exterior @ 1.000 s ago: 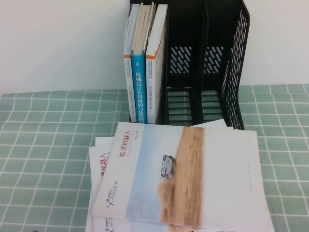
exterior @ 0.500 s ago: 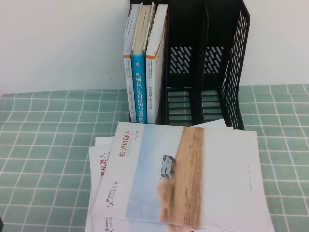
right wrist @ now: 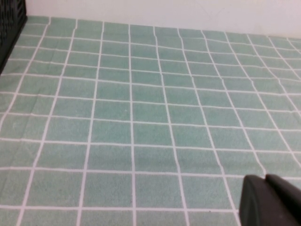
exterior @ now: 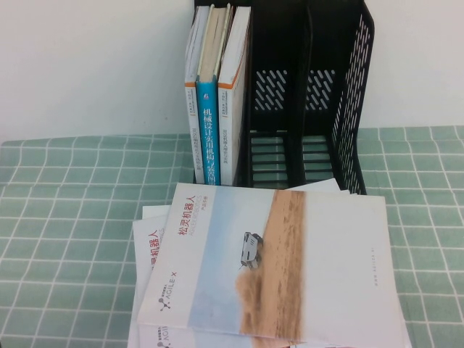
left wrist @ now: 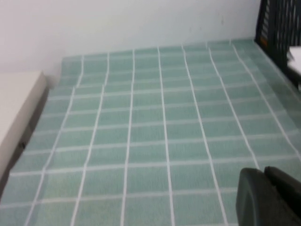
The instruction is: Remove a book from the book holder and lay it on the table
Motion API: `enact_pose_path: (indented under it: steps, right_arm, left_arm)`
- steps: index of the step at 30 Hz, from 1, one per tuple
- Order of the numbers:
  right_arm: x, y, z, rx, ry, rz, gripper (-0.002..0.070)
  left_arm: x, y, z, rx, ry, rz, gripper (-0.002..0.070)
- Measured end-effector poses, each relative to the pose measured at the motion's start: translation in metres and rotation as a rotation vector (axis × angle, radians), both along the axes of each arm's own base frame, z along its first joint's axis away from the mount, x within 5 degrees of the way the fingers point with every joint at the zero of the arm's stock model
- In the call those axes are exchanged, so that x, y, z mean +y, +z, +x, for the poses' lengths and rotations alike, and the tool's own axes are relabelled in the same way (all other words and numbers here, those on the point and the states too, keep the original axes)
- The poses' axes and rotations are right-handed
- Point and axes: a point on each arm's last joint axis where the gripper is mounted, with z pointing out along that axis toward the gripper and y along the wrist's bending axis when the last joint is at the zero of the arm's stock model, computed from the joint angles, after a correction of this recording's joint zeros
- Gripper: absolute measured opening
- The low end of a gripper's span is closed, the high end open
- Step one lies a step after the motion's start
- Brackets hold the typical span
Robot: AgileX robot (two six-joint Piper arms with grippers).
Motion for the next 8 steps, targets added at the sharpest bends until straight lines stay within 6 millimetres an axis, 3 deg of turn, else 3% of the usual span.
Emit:
enact_pose_path:
  steps: [8]
  right_arm:
    - [0.0,0.0,0.0,0.0,0.0,0.0,-0.0002]
  left_arm:
    - [-0.0011,-0.0034,-0.0013,0.041,-0.038,-0.03,-0.0003]
